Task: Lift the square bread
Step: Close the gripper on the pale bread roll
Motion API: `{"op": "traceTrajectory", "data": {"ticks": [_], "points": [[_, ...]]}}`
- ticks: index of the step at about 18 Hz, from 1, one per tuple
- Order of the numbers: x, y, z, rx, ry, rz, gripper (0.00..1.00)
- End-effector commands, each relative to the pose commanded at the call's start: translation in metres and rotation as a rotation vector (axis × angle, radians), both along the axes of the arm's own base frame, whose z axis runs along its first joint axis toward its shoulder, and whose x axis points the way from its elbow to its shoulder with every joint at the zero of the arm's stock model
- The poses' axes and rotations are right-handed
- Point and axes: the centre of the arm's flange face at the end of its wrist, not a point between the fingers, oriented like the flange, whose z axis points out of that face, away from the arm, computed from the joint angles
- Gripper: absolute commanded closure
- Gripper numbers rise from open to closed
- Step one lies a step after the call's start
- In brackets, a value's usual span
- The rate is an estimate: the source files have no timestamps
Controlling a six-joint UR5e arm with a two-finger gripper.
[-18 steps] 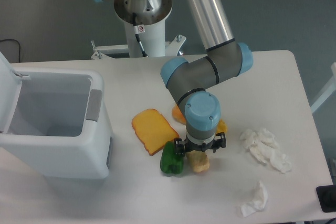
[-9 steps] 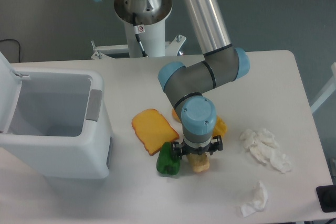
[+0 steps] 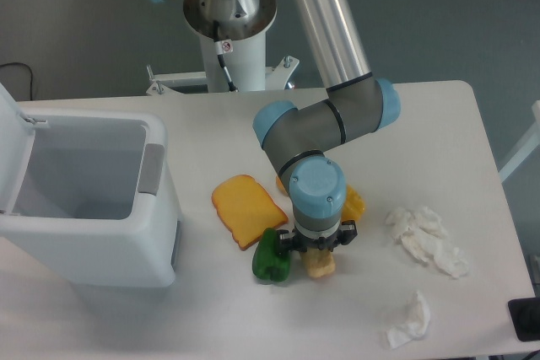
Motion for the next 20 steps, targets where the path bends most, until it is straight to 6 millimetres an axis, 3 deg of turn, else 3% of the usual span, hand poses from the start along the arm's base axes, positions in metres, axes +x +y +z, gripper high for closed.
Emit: {"op": "traceTrajectory", "data": {"ticks": [7, 9, 10, 11, 12, 18, 20], "points": [[-0.004, 0.002, 0.006, 0.009, 0.009, -0.008, 0.74], [-0.009, 0.001, 0.014, 0.019, 0.018, -0.009, 0.70], [-0.012, 0.001, 0.020, 0.026, 0.028, -0.006, 0.58], [-0.016, -0.001, 0.024, 0.030, 0.033, -0.002, 0.19], [-0.019, -0.003, 0.030, 0.037, 0.041, 0.004, 0.00], [-0.018, -0.004, 0.044, 0.049, 0.058, 0.012, 0.00], [-0.016, -0.004, 0.039, 0.042, 0.052, 0.011, 0.00]]}}
